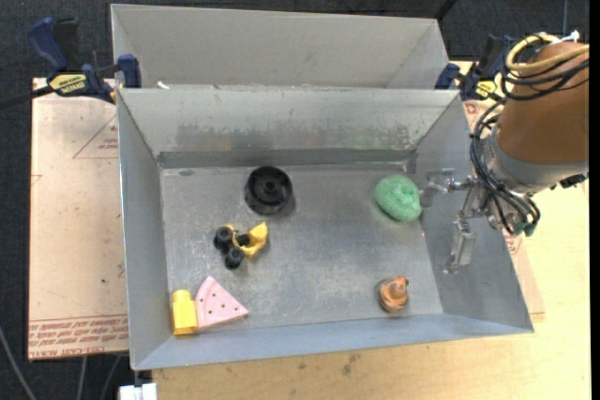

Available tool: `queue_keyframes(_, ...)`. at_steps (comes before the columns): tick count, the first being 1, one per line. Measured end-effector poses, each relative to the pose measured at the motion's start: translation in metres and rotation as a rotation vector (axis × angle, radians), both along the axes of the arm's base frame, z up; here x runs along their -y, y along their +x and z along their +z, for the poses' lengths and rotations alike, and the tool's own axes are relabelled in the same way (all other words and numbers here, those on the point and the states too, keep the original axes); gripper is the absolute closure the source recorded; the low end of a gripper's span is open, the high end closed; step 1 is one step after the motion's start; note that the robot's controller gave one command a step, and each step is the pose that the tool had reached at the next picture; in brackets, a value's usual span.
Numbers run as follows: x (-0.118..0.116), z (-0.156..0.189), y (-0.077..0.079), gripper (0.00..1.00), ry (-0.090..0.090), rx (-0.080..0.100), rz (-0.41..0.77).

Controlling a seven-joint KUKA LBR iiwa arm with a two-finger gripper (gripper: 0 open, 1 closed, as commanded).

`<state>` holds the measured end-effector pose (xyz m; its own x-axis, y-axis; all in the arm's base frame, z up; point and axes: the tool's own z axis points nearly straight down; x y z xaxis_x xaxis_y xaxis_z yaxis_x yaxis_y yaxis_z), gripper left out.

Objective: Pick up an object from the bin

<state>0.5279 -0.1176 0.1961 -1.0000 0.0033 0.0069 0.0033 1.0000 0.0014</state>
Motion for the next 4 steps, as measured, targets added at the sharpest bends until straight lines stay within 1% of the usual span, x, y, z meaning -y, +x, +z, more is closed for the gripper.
queue_keyframes(1, -0.001, 0.005, 0.002, 0.00, -0.001, 0.008, 0.003)
queue_keyframes(2, -0.047, -0.033, 0.021, 0.00, -0.001, 0.010, -0.032)
queue_keyframes(3, -0.045, -0.044, 0.026, 0.00, 0.001, 0.009, -0.051)
queue_keyframes(4, -0.030, -0.081, 0.057, 0.00, -0.003, 0.022, -0.146)
